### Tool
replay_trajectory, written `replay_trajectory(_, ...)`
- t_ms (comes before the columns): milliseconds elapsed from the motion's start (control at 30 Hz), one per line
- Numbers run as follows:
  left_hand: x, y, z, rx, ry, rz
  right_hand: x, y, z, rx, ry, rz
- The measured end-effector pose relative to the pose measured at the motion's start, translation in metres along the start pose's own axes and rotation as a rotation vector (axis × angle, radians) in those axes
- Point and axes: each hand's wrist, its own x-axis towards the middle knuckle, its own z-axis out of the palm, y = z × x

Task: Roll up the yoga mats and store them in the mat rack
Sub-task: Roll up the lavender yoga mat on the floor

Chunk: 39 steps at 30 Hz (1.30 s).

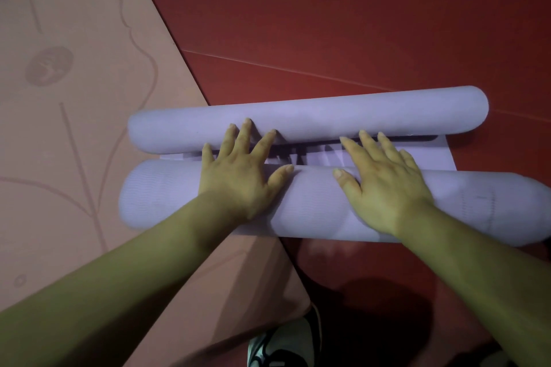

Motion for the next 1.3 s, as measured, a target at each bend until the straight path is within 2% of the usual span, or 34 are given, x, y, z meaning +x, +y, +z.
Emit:
replay_trajectory(167, -0.011, -0.003, 0.002, 0.052, 0.060, 0.035, 0.009, 0.001, -0.006, 0.014, -0.004, 0.010)
replay_trajectory(467, 0.017, -0.005, -0.008, 0.012, -0.094, 0.002, 0.013, 0.001, -0.011, 0.026, 0.031, 0.009)
replay_trajectory(633, 0.028, -0.006, -0.012, -0.003, -0.111, -0.011, 0.002, -0.001, -0.004, -0.020, 0.051, -0.012)
replay_trajectory(1067, 0.030, -0.008, -0.015, 0.011, -0.026, 0.029, 0.018, 0.002, -0.009, 0.020, 0.064, -0.010)
replay_trajectory(1300, 0.006, -0.013, -0.007, 0.127, 0.090, 0.187, 0.039, 0.004, -0.021, 0.062, 0.035, -0.002)
